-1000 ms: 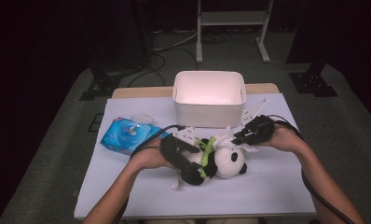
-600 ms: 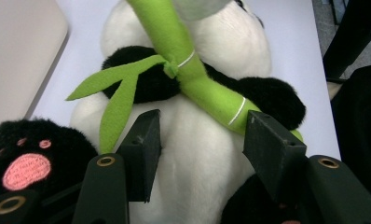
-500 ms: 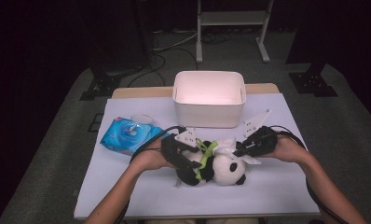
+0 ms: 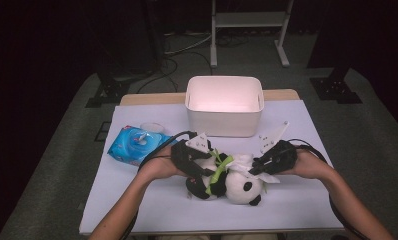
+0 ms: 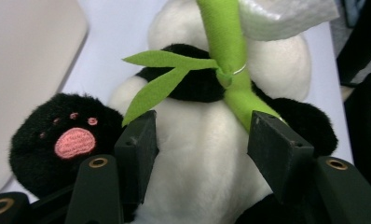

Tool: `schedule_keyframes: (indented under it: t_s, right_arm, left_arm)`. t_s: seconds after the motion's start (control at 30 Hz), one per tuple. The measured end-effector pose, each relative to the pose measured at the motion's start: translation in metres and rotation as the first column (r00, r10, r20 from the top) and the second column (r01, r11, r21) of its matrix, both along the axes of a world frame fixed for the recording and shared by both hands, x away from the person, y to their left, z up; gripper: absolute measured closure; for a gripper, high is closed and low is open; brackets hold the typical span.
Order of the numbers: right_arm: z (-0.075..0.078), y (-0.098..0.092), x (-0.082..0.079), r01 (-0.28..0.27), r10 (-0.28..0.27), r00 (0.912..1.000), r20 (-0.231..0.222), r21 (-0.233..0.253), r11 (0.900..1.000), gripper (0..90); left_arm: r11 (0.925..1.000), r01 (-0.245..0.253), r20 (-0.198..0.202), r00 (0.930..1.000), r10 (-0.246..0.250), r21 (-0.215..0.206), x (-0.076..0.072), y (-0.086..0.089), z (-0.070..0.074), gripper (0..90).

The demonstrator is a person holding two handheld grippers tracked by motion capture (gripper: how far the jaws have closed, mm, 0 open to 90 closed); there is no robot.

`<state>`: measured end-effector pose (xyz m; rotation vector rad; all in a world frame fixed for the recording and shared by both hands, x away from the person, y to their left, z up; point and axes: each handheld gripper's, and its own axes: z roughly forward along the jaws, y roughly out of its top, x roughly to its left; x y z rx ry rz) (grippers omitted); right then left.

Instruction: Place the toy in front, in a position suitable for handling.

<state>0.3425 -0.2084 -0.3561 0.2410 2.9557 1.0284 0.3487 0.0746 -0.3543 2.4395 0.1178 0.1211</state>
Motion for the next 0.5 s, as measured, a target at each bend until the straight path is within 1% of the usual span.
schedule_keyframes:
  t_s: [0.07, 0.13, 0.17, 0.2, 0.23, 0.27, 0.3, 0.4, 0.47, 0.5]
  right_arm:
    - [0.003, 0.001, -0.001, 0.004, -0.004, 0.9993, 0.037, -0.009, 1.000, 80.9]
    - [0.007, 0.002, -0.001, 0.001, 0.000, 0.9979, 0.064, -0.008, 1.000, 81.0]
    - [0.008, 0.003, -0.001, -0.001, 0.000, 0.9980, 0.063, 0.012, 1.000, 81.0]
    - [0.009, 0.005, 0.000, -0.014, 0.012, 0.9978, 0.064, 0.024, 1.000, 80.9]
    - [0.011, 0.009, 0.000, -0.013, 0.012, 0.9971, 0.075, 0.019, 1.000, 80.9]
    - [0.012, 0.012, 0.001, -0.016, 0.014, 0.9962, 0.085, 0.016, 1.000, 80.9]
    - [0.013, 0.019, 0.001, -0.026, 0.024, 0.9964, 0.082, 0.023, 0.999, 80.9]
    - [0.016, 0.035, 0.001, -0.056, 0.054, 0.9930, 0.105, 0.011, 0.998, 80.8]
    - [0.017, 0.041, 0.001, -0.065, 0.063, 0.9919, 0.110, 0.019, 0.998, 80.8]
    - [0.017, 0.044, 0.001, -0.071, 0.069, 0.9910, 0.115, 0.015, 0.997, 80.7]
  left_arm:
    - [1.0000, 0.003, -0.012, 0.9999, -0.003, -0.005, 0.000, -0.001, -0.002, 41.5]
    - [0.9998, 0.011, -0.033, 0.9994, -0.011, -0.017, 0.001, 0.000, -0.003, 43.0]
    - [0.9996, 0.017, -0.040, 0.9990, -0.017, -0.022, 0.001, 0.001, -0.003, 43.5]
    - [0.9996, 0.020, -0.043, 0.9989, -0.021, -0.021, 0.000, 0.001, -0.004, 43.5]
    - [0.9996, 0.018, -0.047, 0.9987, -0.019, -0.021, 0.000, 0.001, -0.004, 43.5]
    - [0.9995, 0.026, -0.048, 0.9985, -0.027, -0.019, -0.001, 0.001, -0.004, 43.5]
    - [0.9995, 0.029, -0.045, 0.9985, -0.029, -0.016, -0.003, 0.000, -0.003, 43.6]
    - [0.9994, 0.034, -0.039, 0.9987, -0.034, -0.010, -0.006, 0.000, -0.003, 43.7]
    - [0.9996, 0.027, -0.036, 0.9990, -0.027, -0.011, -0.008, 0.001, -0.004, 43.8]
    - [0.9996, 0.023, -0.033, 0.9992, -0.024, -0.013, -0.008, 0.001, -0.005, 43.9]
